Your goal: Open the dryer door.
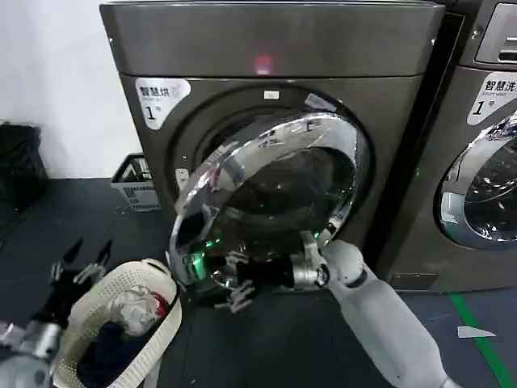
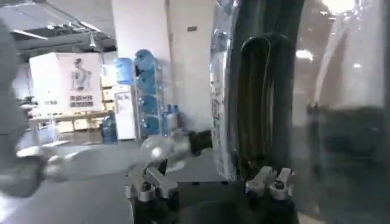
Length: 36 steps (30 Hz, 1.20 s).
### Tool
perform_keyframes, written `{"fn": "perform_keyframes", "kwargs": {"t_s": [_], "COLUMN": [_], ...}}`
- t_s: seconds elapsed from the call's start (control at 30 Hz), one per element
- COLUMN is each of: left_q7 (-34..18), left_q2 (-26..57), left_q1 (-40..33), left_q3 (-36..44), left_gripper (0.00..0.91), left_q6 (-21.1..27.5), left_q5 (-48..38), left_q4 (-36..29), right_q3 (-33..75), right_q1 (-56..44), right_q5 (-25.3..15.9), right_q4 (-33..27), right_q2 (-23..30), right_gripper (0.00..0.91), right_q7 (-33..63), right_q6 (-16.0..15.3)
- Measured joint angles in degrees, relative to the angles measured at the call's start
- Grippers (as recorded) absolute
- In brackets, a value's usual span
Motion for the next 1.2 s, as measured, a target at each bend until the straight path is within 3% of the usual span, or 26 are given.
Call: {"fn": "perform_keyframes", "kwargs": {"t_s": [0.27, 0.6, 0.9, 1.2], "left_q7": [0.53, 6.70, 12.11, 14.15], "left_q2": [6.12, 9.77, 9.96, 10.31], "left_q1": [-9.38, -18.51, -18.19, -17.66], "left_q3": [9.36, 23.95, 29.58, 34.11], "left_gripper": [0.907, 0.907, 0.907, 0.907], "left_q6": [0.28, -0.76, 1.33, 1.32], "left_q5": [-5.07, -7.11, -5.75, -5.77], "left_q4": [3.31, 7.76, 4.41, 1.14], "right_q3": [3.96, 12.44, 29.51, 47.04], "right_q1": [-3.32, -8.34, -16.59, -25.52], "right_q5": [-1.43, -1.65, -2.62, 1.14], "right_q4": [0.91, 2.22, 5.68, 12.65], "right_q2": [-2.36, -4.36, -1.34, 2.10], "right_gripper": [0.907, 0.907, 0.907, 0.907], "right_q7": [-3.80, -3.97, -1.39, 13.55], "right_q6": [2.91, 8.17, 8.94, 8.81]}}
